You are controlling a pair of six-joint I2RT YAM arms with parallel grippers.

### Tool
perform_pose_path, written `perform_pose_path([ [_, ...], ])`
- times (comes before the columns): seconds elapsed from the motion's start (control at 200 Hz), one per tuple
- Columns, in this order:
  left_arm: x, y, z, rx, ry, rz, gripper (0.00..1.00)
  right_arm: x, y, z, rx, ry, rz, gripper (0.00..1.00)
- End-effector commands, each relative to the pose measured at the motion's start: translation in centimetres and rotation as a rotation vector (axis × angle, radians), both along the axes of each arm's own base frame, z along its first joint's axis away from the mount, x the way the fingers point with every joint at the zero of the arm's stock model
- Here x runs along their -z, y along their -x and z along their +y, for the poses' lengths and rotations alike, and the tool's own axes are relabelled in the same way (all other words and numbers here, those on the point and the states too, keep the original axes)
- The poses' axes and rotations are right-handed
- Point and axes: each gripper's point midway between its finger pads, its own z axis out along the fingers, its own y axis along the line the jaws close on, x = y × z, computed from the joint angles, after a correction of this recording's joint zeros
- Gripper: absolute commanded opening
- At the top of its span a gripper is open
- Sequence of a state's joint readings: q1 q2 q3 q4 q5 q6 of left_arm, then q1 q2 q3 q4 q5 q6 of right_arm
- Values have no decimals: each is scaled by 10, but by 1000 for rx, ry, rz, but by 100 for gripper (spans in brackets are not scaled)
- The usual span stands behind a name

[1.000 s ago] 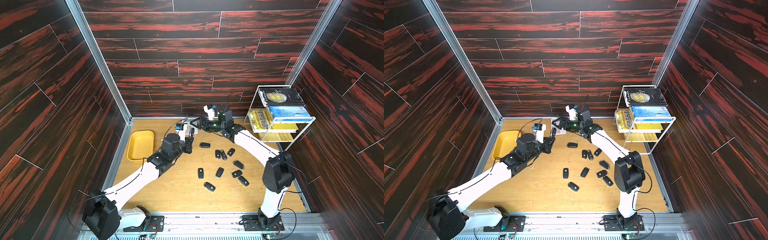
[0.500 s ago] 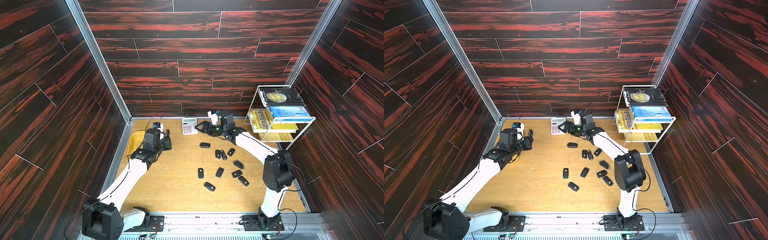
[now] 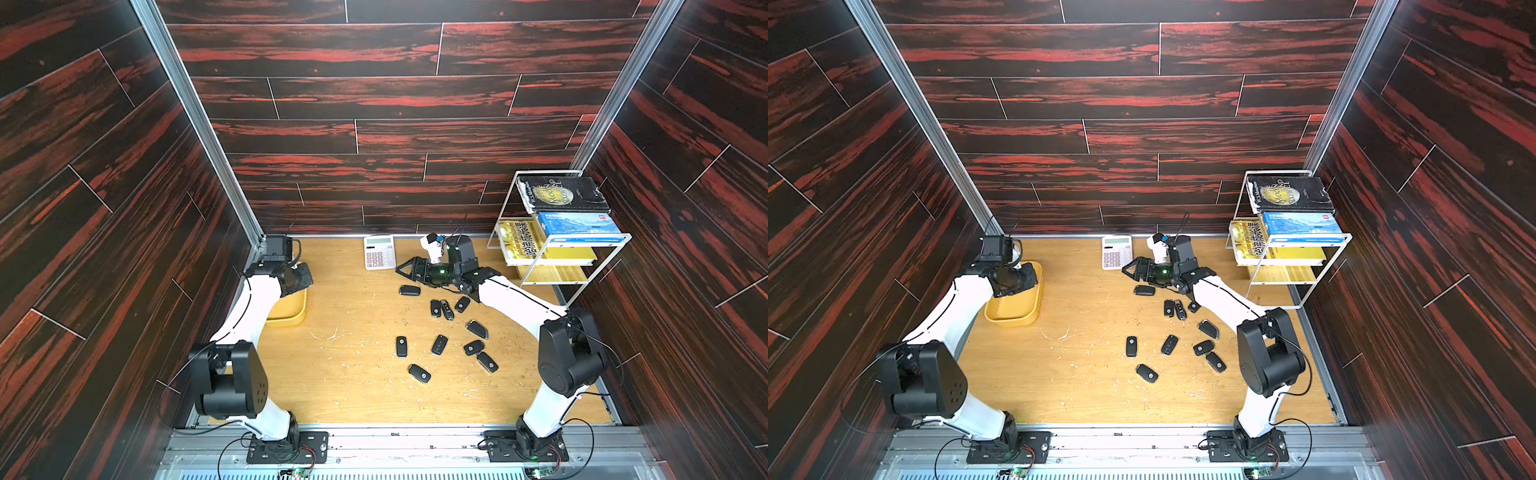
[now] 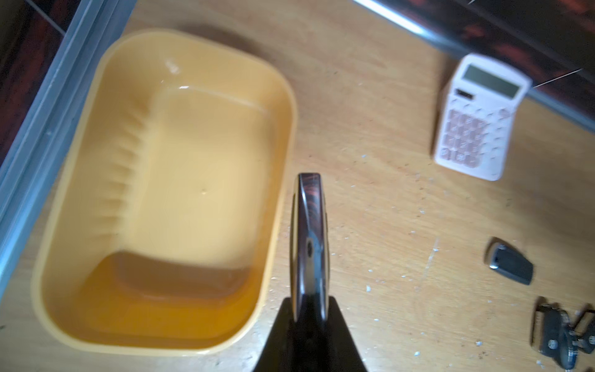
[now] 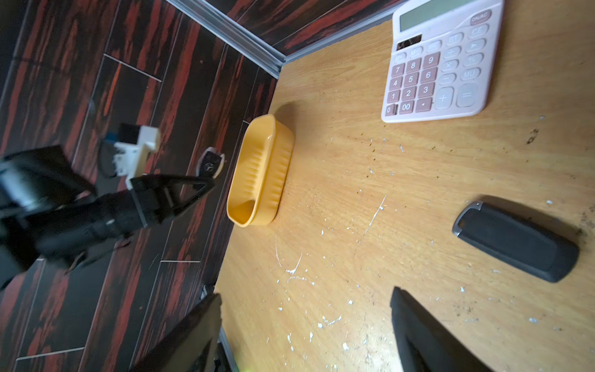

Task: Place the car key into the storage box
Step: Place the car key in the storage box.

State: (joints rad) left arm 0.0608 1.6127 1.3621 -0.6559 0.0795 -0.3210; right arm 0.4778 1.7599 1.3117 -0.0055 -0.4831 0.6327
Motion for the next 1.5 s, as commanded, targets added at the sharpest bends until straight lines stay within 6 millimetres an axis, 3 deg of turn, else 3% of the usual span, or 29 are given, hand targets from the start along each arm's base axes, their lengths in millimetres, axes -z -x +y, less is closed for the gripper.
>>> perform_pose_path([
  [0.0, 3, 11, 12, 34, -39, 96, 15, -4, 10, 2, -40, -23, -25, 86],
  [0.13, 12, 3, 28, 31, -68, 166, 11, 4, 17, 2, -57, -38, -12, 86],
  [0.391, 60, -12, 48, 35, -49, 335, 10, 17, 23, 3, -81, -45, 11, 86],
  [0.867, 103, -59, 74, 70, -148, 337, 12, 24, 29, -2, -76, -21, 31, 86],
  [1.102, 134, -64, 80, 97, -154, 414, 12, 24, 31, -2, -76, -16, 37, 86],
  [1.268, 139, -63, 81, 117, -167, 427, 15, 23, 31, -4, -73, -7, 33, 86],
  [1.493, 142, -63, 73, 159, -131, 427, 27, 29, 32, -5, -74, 7, 47, 86],
])
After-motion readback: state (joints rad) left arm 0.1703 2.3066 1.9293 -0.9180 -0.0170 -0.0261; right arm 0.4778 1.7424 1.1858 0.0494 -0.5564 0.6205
